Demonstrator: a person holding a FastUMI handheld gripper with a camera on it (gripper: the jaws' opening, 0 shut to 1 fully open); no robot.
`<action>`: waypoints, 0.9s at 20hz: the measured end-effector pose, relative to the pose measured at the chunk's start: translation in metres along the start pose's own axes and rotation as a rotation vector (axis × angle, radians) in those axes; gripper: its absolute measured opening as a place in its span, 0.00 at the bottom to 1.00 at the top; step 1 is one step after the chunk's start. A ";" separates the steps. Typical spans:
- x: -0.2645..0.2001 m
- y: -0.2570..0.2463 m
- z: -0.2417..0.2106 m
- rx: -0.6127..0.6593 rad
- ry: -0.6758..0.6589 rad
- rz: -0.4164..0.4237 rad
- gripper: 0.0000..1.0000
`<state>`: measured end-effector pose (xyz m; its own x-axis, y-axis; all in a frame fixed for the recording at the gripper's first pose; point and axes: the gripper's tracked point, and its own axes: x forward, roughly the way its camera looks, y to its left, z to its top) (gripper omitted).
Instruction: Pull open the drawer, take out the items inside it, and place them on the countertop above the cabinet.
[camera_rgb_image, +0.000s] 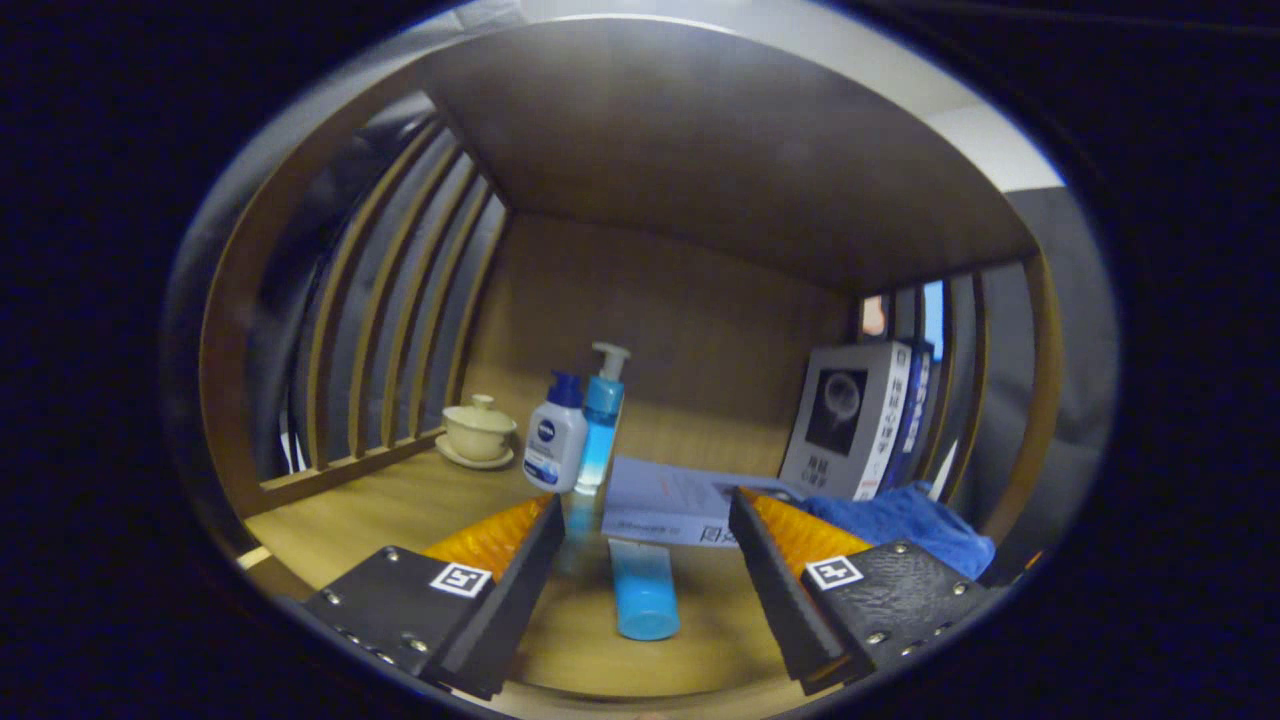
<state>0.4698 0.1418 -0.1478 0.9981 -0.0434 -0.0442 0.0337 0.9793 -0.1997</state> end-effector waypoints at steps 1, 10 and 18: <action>-0.005 -0.004 0.013 -0.018 -0.051 -0.023 0.98; -0.099 -0.053 0.138 0.037 -0.371 -0.072 0.96; -0.193 -0.055 0.118 0.119 -0.249 0.050 0.96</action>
<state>0.2818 0.1200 -0.0125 0.9802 0.0411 0.1937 -0.0247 0.9960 -0.0860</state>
